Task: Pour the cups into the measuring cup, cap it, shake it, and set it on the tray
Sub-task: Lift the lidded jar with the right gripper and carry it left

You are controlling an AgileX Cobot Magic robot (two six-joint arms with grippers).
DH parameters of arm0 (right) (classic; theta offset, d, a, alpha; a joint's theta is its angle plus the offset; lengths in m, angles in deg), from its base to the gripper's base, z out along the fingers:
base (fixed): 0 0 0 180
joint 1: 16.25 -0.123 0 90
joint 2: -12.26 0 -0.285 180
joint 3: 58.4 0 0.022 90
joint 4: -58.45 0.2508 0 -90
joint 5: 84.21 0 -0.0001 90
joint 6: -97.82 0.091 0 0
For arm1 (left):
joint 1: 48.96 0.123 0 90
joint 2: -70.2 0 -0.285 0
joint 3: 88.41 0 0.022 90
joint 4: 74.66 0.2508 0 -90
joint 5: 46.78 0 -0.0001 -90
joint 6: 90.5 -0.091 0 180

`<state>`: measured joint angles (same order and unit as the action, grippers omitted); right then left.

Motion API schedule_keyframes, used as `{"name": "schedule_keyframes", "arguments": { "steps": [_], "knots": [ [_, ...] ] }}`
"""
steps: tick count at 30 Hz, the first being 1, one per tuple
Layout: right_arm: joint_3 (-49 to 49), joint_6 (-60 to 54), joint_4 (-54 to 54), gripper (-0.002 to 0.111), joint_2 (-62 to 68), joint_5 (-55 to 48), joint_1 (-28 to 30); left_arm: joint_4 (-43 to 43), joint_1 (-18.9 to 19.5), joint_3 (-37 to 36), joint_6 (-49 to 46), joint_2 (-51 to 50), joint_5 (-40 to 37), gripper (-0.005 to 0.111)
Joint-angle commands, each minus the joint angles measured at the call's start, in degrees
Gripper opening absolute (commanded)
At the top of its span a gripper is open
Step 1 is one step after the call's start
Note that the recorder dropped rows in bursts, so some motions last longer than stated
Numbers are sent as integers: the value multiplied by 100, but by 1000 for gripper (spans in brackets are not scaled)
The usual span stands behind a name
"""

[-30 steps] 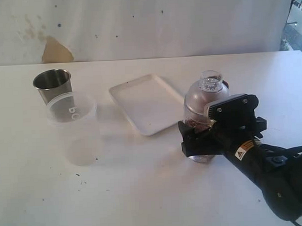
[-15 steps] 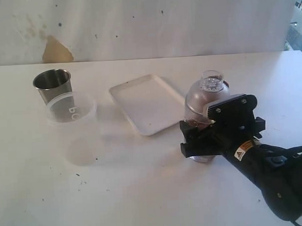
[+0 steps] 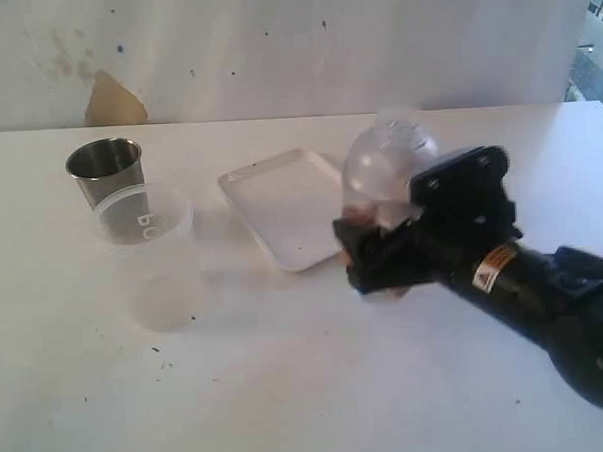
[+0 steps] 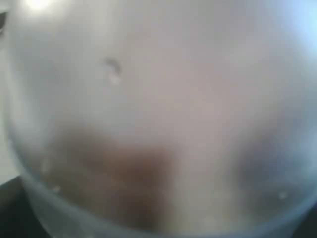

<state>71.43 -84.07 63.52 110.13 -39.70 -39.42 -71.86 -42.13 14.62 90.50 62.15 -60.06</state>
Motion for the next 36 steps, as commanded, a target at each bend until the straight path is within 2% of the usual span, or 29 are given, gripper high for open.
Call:
{"name": "schedule_keyframes", "arguments": {
  "steps": [1, 2, 3, 4, 5, 7, 8, 10, 11, 12, 14, 15, 16, 18, 19, 20, 22, 23, 24, 26, 27, 28, 30, 31, 32, 33, 34, 35, 36],
  "knots": [
    [403, 698, -1165, 0, -303, -422, 101, -29, -12, -25, 22, 26, -10, 0],
    [516, 958, -1860, 0, -333, -733, -80, -29, -12, -25, 22, 26, -10, 0],
    [614, 848, -1759, 0, -331, -950, -245, -29, -12, -25, 22, 26, -10, 0],
    [668, 456, -1266, 0, -331, -1001, -283, -29, -12, -25, 22, 26, -10, 0],
    [709, -364, -35, 0, -318, -844, -235, -29, -12, -25, 22, 26, -10, 0],
    [753, -456, 1082, 0, -291, -481, -100, -29, -12, -25, 22, 26, -10, 0],
    [785, -42, 575, 0, -291, -578, -87, -29, -12, -25, 22, 26, -10, 0],
    [948, 1142, -1872, 0, -329, -1054, -308, -29, -12, -25, 22, 26, -10, 0],
    [1073, 1189, -2172, 0, -329, -1456, -530, -29, -12, -25, 22, 26, -10, 0],
    [1136, 623, -1589, 0, -329, -1646, -586, -29, -12, -25, 22, 26, -10, 0],
    [1160, -873, 878, 0, -258, -1325, -424, -29, -12, -25, 22, 26, -10, 0],
    [1174, -936, 1640, 0, -218, -1080, -359, -29, -12, -25, 22, 26, -10, 0],
    [1217, -664, 1203, 0, -202, -1148, -370, -29, -12, -25, 22, 26, -10, 0],
    [1332, 318, -926, 0, -241, -1838, -650, -29, -12, -25, 22, 26, -10, 0],
    [1367, 568, -1470, 0, -234, -1923, -834, -29, -12, -25, 22, 26, -10, 0],
    [1367, 156, -1112, 0, -234, -1842, -869, -29, -12, -25, 22, 26, -10, 0],
    [1367, -1011, 1383, 0, -122, -1241, -653, -29, -12, -25, 27, 26, -10, 0],
    [1381, -994, 1804, 0, -77, -1089, -564, -29, -12, -25, 27, 26, -10, 0],
    [1408, -808, 1387, 0, -77, -1198, -550, -29, -12, -25, 27, 26, -10, 0],
    [1539, -48, -643, 0, -101, -1928, -820, -29, -12, -25, 27, 26, -10, 0],
    [1588, -113, -997, 0, -86, -2094, -961, -29, -12, -25, 27, 26, -10, 0],
    [1588, -515, -506, 0, -51, -1976, -931, -29, -12, -25, 27, 26, -10, 0],
    [1578, -1129, 1755, 0, 36, -1252, -652, -29, -12, -25, 27, 26, -10, 0],
    [1578, -813, 1889, 0, 62, -1181, -583, -29, -12, -25, 27, 26, -10, 0],
    [1600, -459, 1248, 0, 73, -1239, -581, -29, -12, -25, 27, 26, -10, 0],
    [1684, 189, -437, 0, 72, -1595, -698, -29, -12, -25, 27, 26, -10, 0],
    [1761, 489, -1298, 0, 62, -1839, -828, -29, -12, -25, 27, 26, -10, 0],
    [1858, 460, -1581, 0, 79, -2104, -952, -29, -12, -25, 27, 26, -10, 0],
    [1967, 189, -1216, 0, 115, -2279, -979, -29, -12, -25, 27, 26, -10, 0]
  ]
}}
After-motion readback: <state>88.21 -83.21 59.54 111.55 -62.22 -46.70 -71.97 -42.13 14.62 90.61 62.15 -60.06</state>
